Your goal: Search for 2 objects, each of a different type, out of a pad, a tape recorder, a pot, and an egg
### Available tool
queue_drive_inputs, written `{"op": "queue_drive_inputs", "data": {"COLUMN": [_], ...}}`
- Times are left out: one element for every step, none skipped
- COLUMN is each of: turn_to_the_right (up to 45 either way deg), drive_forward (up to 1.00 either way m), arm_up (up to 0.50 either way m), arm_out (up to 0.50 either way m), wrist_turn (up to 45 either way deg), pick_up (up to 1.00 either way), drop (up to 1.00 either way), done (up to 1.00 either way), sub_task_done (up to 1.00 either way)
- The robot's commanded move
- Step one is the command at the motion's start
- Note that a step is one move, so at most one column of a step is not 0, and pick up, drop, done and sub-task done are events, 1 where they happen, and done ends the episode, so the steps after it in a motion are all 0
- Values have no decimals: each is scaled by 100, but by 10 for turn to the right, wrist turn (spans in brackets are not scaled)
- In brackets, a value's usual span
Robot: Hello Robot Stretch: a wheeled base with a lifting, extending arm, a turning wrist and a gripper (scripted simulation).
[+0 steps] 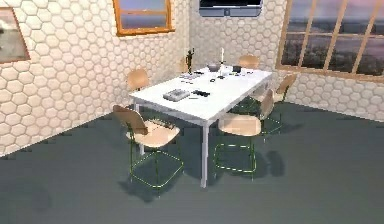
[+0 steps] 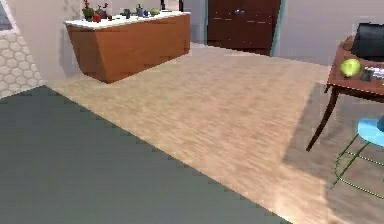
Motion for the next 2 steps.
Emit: {"op": "queue_drive_inputs", "data": {"turn_to_the_right": [210, 0], "drive_forward": [0, 80], "arm_up": [0, 0], "arm_out": [0, 0], "wrist_turn": [0, 0], "pick_up": [0, 0], "drop": [0, 0], "done": [0, 0], "sub_task_done": [0, 0]}}
